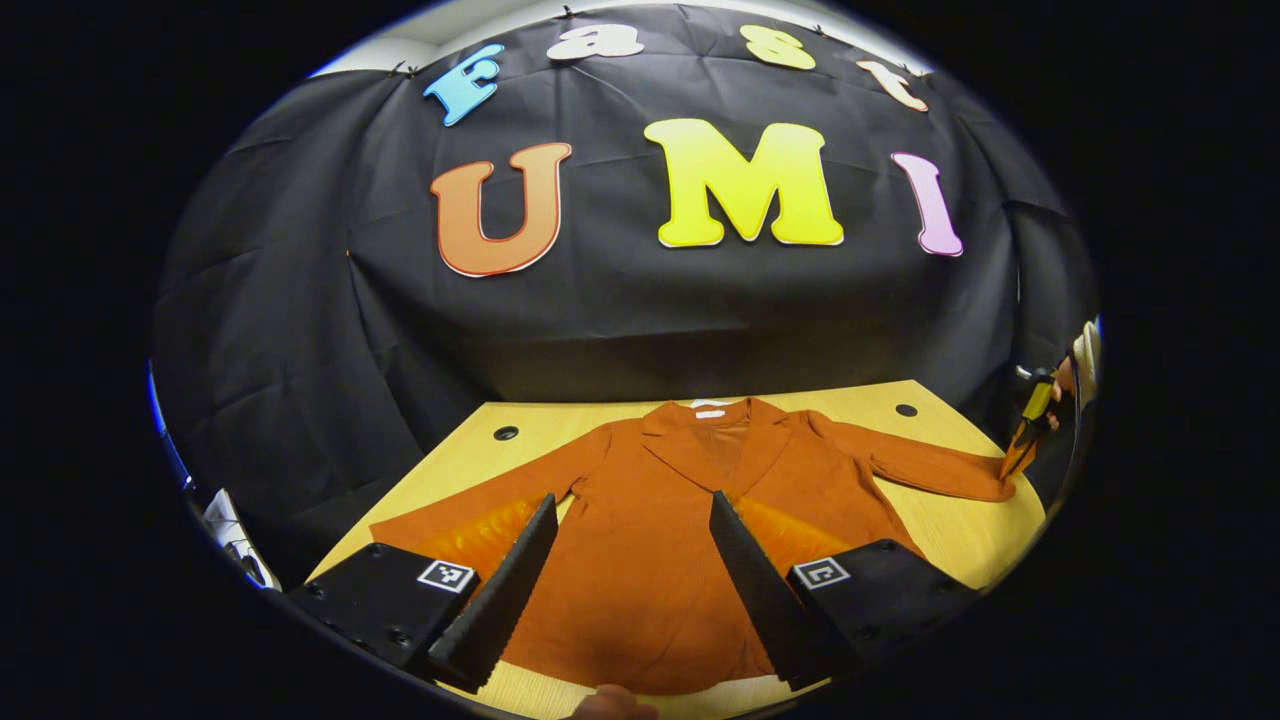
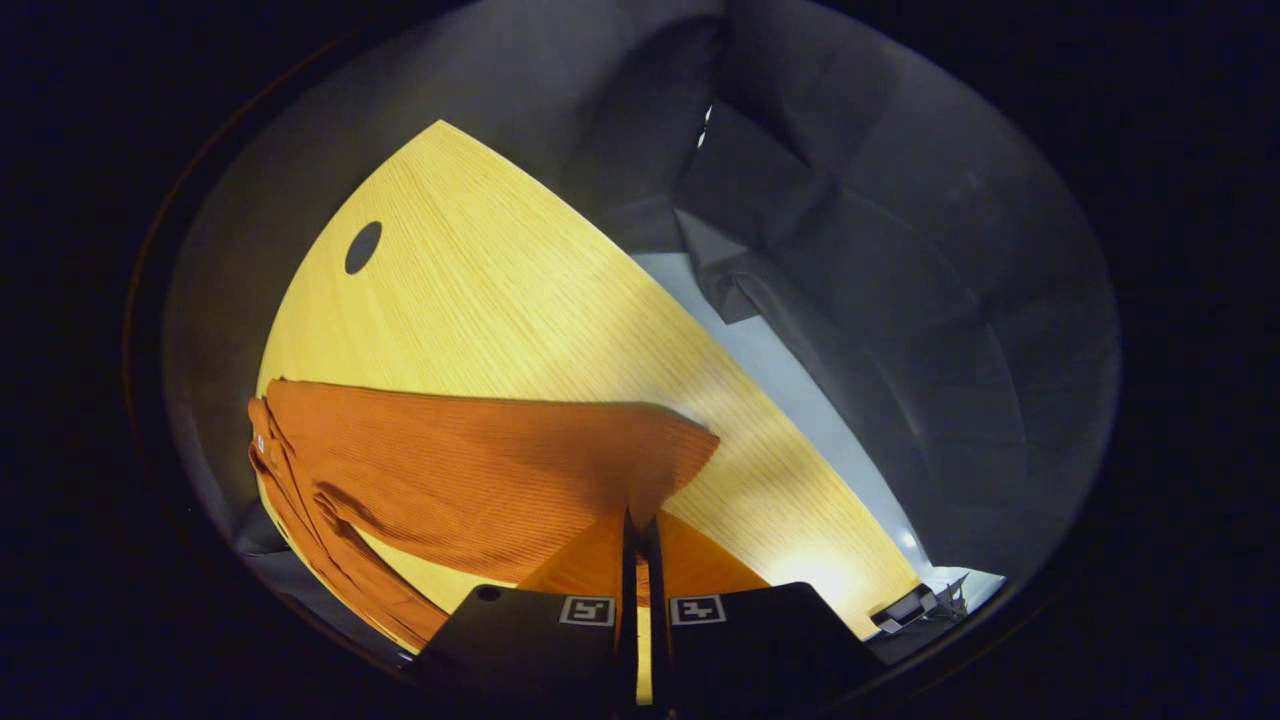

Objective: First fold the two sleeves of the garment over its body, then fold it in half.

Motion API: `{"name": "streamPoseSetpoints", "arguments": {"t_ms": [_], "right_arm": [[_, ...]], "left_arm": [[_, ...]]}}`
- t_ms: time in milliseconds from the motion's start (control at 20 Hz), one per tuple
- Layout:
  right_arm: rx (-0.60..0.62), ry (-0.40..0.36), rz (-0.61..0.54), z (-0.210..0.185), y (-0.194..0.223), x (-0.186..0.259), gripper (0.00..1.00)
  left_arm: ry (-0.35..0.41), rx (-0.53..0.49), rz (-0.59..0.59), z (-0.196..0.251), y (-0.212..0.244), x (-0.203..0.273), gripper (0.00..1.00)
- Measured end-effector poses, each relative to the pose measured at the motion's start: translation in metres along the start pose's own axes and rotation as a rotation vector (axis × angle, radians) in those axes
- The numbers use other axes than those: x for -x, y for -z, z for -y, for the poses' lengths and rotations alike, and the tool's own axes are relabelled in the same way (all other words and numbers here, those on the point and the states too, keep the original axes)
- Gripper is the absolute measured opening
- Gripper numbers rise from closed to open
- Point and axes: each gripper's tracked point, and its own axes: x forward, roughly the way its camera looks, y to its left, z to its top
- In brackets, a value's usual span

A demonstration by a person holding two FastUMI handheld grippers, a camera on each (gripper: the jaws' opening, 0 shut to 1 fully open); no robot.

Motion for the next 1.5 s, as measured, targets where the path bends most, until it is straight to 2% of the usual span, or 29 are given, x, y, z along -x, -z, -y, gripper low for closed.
{"name": "streamPoseSetpoints", "arguments": {"t_ms": [150, 350, 500, 800, 1150, 1250, 1350, 1500], "right_arm": [[0.069, -0.045, 0.060, -0.026, -0.007, 0.036, 0.06], [0.157, -0.134, 0.112, -0.093, -0.001, 0.086, 0.05], [0.268, -0.204, 0.149, -0.158, 0.011, 0.124, 0.05], [0.490, -0.330, 0.152, -0.303, 0.074, 0.178, 0.06], [0.693, -0.427, 0.030, -0.460, 0.203, 0.160, 0.06], [0.744, -0.434, 0.007, -0.493, 0.230, 0.145, 0.05], [0.745, -0.444, -0.040, -0.526, 0.257, 0.132, 0.05], [0.784, -0.429, -0.057, -0.557, 0.282, 0.101, 0.05]], "left_arm": [[0.012, 0.005, 0.017, 0.000, -0.005, 0.000, 0.99], [0.023, 0.021, 0.053, -0.007, -0.014, 0.000, 1.00], [0.020, 0.024, 0.071, -0.020, -0.015, 0.002, 0.99], [-0.006, 0.034, 0.096, -0.058, -0.014, 0.006, 0.99], [-0.054, 0.083, 0.064, -0.109, 0.007, 0.003, 0.99], [-0.062, 0.084, 0.039, -0.121, 0.018, -0.003, 1.00], [-0.065, 0.094, 0.023, -0.131, 0.025, -0.006, 0.99], [-0.060, 0.079, 0.000, -0.141, 0.035, -0.011, 1.00]]}}
